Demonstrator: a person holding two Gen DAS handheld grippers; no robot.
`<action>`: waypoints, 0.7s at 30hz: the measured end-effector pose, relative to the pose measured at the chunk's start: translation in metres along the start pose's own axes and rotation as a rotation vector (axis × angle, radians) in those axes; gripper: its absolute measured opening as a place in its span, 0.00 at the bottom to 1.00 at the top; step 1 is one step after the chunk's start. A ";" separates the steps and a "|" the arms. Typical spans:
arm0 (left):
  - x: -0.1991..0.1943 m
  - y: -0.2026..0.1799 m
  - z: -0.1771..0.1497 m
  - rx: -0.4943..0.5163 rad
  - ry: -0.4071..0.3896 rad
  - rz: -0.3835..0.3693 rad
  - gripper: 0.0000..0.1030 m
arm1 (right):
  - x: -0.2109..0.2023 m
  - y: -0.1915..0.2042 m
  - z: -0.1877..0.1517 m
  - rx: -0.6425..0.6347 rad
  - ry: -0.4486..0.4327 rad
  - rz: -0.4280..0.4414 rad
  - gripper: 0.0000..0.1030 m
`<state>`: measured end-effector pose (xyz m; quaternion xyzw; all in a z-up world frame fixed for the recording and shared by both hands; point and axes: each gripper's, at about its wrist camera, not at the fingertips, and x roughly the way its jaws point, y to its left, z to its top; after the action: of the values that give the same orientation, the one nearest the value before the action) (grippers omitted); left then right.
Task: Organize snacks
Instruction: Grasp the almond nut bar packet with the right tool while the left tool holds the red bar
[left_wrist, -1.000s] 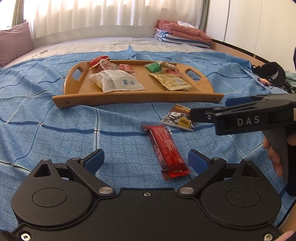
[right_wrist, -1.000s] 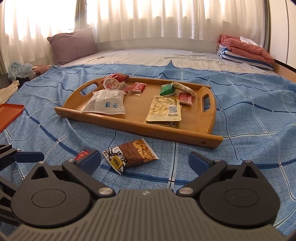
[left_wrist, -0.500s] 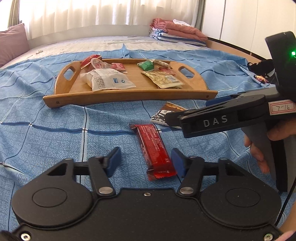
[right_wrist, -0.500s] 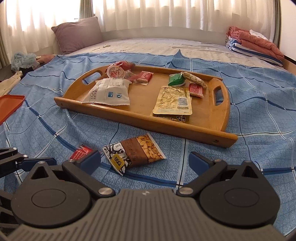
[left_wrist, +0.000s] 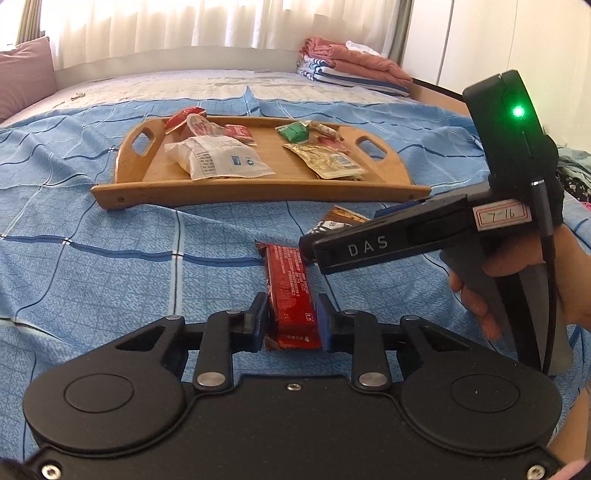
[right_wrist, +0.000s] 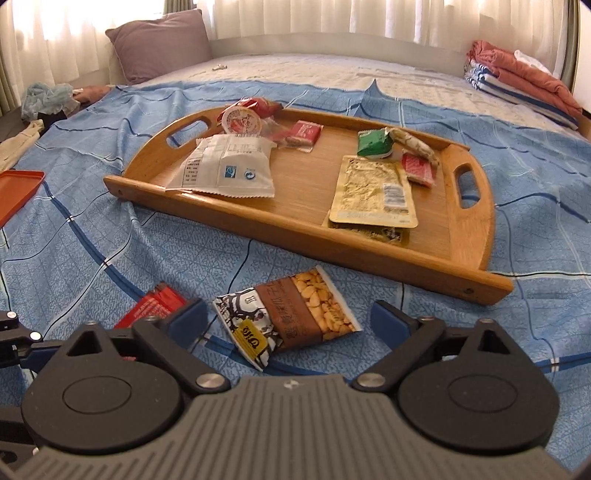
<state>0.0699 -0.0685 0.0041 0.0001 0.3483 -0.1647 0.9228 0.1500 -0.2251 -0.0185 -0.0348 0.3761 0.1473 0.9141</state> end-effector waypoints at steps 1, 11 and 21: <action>-0.001 0.002 0.000 -0.003 -0.001 0.004 0.25 | 0.000 0.002 0.000 -0.006 -0.002 -0.002 0.91; -0.005 0.020 0.008 -0.035 -0.021 0.044 0.25 | -0.009 0.007 -0.001 0.020 -0.032 -0.044 0.69; -0.003 0.034 0.026 -0.067 -0.041 0.073 0.25 | -0.030 0.003 0.002 0.084 -0.087 -0.065 0.56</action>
<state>0.0953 -0.0384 0.0217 -0.0215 0.3345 -0.1191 0.9346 0.1302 -0.2290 0.0036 -0.0020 0.3404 0.1028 0.9346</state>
